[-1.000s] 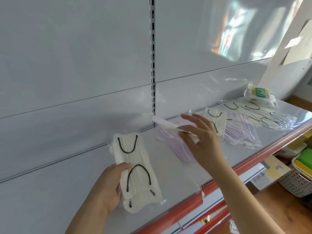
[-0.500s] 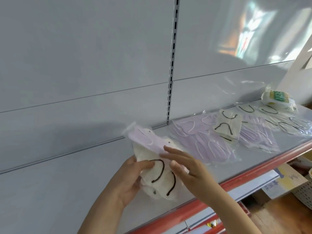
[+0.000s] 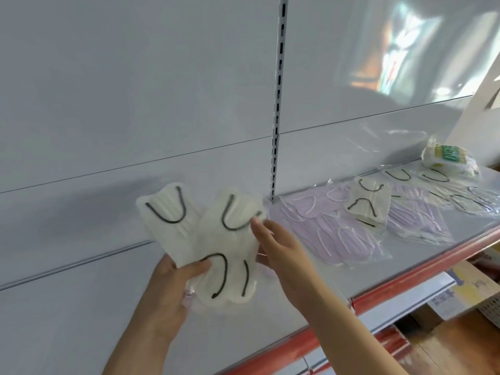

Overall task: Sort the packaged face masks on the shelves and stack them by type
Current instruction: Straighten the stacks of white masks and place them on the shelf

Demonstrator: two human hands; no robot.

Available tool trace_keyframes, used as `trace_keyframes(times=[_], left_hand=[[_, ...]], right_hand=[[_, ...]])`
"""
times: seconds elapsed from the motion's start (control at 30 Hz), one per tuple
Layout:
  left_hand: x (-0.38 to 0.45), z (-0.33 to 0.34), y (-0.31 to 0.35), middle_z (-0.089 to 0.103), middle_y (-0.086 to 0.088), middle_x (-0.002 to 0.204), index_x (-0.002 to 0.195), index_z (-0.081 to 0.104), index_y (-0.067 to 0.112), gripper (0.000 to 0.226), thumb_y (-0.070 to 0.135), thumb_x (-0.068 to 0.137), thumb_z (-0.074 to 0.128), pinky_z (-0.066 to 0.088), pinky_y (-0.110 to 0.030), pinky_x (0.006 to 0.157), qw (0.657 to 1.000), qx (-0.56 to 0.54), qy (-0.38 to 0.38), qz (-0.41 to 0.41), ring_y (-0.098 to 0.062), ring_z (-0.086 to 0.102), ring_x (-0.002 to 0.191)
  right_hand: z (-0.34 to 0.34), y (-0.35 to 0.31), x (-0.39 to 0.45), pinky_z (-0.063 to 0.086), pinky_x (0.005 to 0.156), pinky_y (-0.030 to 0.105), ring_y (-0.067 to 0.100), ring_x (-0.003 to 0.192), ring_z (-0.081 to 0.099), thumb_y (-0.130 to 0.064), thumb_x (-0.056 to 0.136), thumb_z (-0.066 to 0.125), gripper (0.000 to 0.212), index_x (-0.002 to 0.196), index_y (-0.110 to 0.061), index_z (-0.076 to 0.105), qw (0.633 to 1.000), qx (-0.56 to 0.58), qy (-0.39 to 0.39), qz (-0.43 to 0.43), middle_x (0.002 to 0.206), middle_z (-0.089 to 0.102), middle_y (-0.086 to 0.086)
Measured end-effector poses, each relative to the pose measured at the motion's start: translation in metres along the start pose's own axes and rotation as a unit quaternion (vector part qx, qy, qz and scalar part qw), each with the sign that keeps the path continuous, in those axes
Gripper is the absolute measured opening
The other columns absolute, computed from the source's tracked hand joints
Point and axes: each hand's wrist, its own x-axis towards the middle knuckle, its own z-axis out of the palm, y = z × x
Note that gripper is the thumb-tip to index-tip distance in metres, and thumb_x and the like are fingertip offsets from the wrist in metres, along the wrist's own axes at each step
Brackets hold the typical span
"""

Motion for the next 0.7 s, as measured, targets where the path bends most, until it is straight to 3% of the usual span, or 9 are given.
trace_keyframes(times=[0.07,0.13,0.23,0.33,0.37,0.43,0.53,0.6,0.7], left_hand=[[-0.001,0.005,-0.003,0.075,-0.016,0.115,0.125,0.066,0.004,0.047,-0.004,0.079,0.066,0.063,-0.039,0.081,0.997,0.019,-0.07,-0.035,-0.031,0.074,0.102],[-0.001,0.012,-0.002,0.073,-0.016,0.12,0.126,0.066,0.007,0.043,0.006,0.083,0.064,0.062,-0.043,0.088,0.99,0.024,-0.127,-0.06,-0.032,0.072,0.109],[0.001,0.03,-0.003,0.074,-0.012,0.12,0.126,0.068,0.012,0.039,0.01,0.087,0.065,0.052,-0.047,0.099,0.986,0.056,-0.147,-0.047,-0.03,0.072,0.11],[0.009,0.052,-0.011,0.077,-0.009,0.113,0.121,0.07,0.012,0.034,0.011,0.087,0.069,0.052,-0.045,0.095,0.991,0.078,-0.107,-0.028,-0.027,0.074,0.103],[0.011,0.06,-0.013,0.078,-0.008,0.108,0.116,0.072,0.012,0.028,0.012,0.088,0.07,0.054,-0.042,0.091,0.992,0.083,-0.086,-0.028,-0.024,0.075,0.098],[0.014,0.073,-0.016,0.08,-0.005,0.099,0.107,0.074,0.014,0.017,0.014,0.09,0.071,0.055,-0.039,0.086,0.992,0.103,-0.059,-0.034,-0.022,0.076,0.09],[0.015,0.097,-0.015,0.08,-0.007,0.095,0.103,0.075,0.014,0.014,0.016,0.09,0.07,0.055,-0.041,0.088,0.988,0.127,-0.068,-0.053,-0.023,0.077,0.086],[0.019,0.116,-0.015,0.08,-0.009,0.095,0.104,0.074,0.012,0.015,0.017,0.091,0.069,0.055,-0.041,0.086,0.986,0.137,-0.079,-0.057,-0.023,0.077,0.084],[0.033,0.147,-0.022,0.08,-0.01,0.095,0.106,0.074,0.011,0.016,0.018,0.092,0.069,0.056,-0.043,0.089,0.98,0.174,-0.063,-0.071,-0.027,0.077,0.087]], right_hand=[[0.002,-0.016,0.004,0.056,0.091,0.05,0.026,0.097,0.071,-0.039,0.088,0.07,0.029,0.111,-0.022,0.064,0.999,-0.019,0.014,-0.043,0.103,0.074,0.003],[0.002,-0.026,0.004,0.055,0.09,0.045,0.022,0.102,0.066,-0.031,0.094,0.063,0.019,0.113,-0.026,0.063,0.987,-0.125,0.012,-0.1,0.109,0.069,0.002],[0.001,-0.032,0.001,0.046,0.103,0.029,0.004,0.12,0.056,-0.038,0.103,0.047,0.036,0.138,-0.035,0.052,0.977,-0.168,-0.075,-0.111,0.131,0.061,-0.009],[-0.031,-0.031,0.009,0.041,0.107,0.022,-0.004,0.121,0.052,-0.045,0.102,0.044,0.043,0.143,-0.029,0.05,0.973,-0.176,-0.006,-0.151,0.137,0.055,-0.012],[-0.057,-0.029,0.017,0.043,0.105,0.021,-0.003,0.118,0.053,-0.043,0.101,0.047,0.045,0.143,-0.026,0.049,0.958,-0.223,0.062,-0.168,0.136,0.054,-0.009],[-0.123,-0.029,0.035,0.043,0.106,0.03,0.01,0.127,0.048,-0.041,0.097,0.058,0.057,0.148,-0.022,0.042,0.889,-0.393,0.177,-0.156,0.145,0.047,-0.003],[-0.216,-0.019,0.058,0.031,0.116,0.041,0.023,0.145,0.03,-0.037,0.09,0.069,0.074,0.153,-0.021,0.034,0.825,-0.535,0.176,-0.044,0.158,0.034,0.002],[-0.249,-0.013,0.069,0.034,0.113,0.039,0.026,0.138,0.041,-0.03,0.09,0.069,0.053,0.14,-0.024,0.055,0.824,-0.544,0.158,0.008,0.145,0.051,0.007],[-0.265,-0.007,0.089,0.044,0.078,0.031,0.026,0.11,0.06,-0.026,0.092,0.063,0.016,0.101,-0.03,0.075,0.833,-0.51,0.214,0.017,0.107,0.068,0.004]])
